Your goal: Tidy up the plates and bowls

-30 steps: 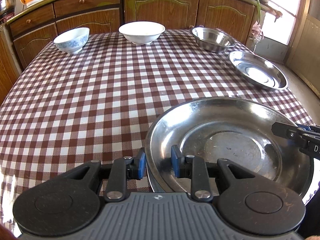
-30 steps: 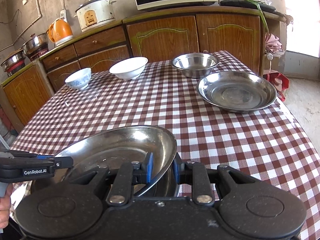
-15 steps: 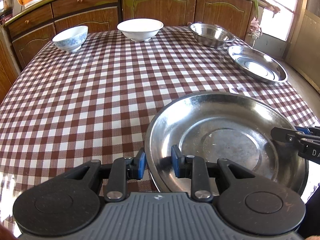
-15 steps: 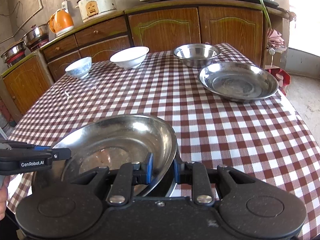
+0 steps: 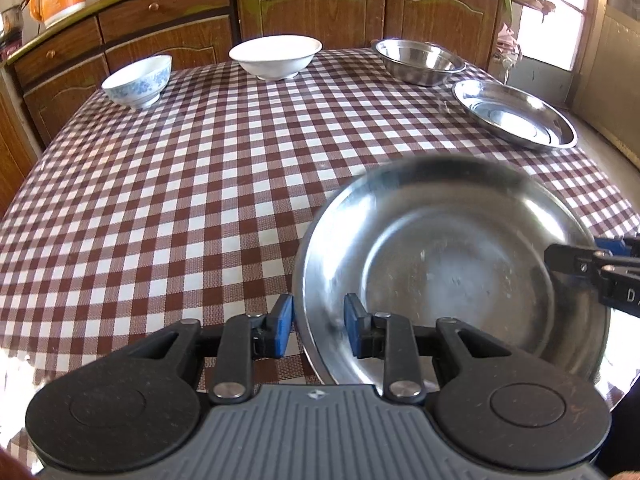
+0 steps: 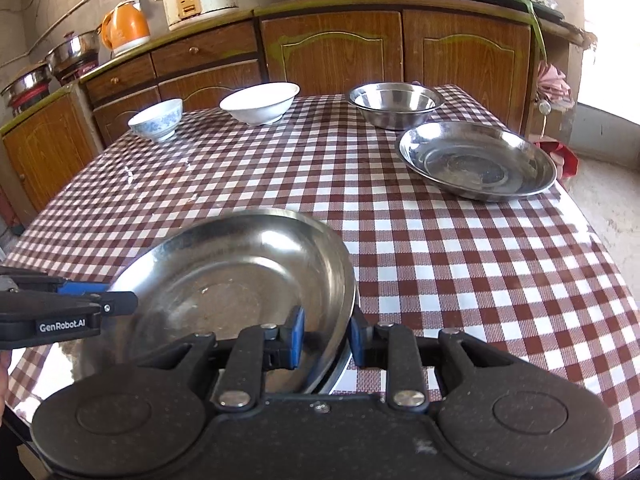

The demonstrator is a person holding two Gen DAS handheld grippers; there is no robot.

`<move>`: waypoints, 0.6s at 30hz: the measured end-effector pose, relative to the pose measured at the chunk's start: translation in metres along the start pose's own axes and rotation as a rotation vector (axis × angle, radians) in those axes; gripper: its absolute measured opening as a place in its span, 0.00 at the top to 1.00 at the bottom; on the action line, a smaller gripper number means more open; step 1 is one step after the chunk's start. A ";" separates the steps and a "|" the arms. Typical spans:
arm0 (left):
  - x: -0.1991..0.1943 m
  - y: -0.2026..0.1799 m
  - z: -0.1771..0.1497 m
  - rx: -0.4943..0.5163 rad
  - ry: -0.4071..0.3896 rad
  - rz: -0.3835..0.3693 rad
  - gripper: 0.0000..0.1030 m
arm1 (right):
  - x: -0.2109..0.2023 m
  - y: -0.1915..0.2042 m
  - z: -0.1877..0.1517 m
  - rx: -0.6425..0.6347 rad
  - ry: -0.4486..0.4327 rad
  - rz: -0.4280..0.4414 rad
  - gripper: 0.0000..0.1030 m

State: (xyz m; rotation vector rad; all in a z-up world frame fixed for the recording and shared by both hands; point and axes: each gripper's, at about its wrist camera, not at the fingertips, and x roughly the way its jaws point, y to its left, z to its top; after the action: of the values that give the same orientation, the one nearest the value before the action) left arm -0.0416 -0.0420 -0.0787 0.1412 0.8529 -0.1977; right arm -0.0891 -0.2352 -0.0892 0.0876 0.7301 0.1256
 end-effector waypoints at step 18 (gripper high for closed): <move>-0.003 0.010 0.007 -0.064 -0.016 -0.003 0.53 | -0.006 -0.013 0.008 0.034 -0.051 -0.042 0.42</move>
State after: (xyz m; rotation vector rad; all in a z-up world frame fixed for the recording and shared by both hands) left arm -0.0360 -0.0336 -0.0717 0.0778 0.8427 -0.1741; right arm -0.0871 -0.2491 -0.0815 0.1075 0.6825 0.0704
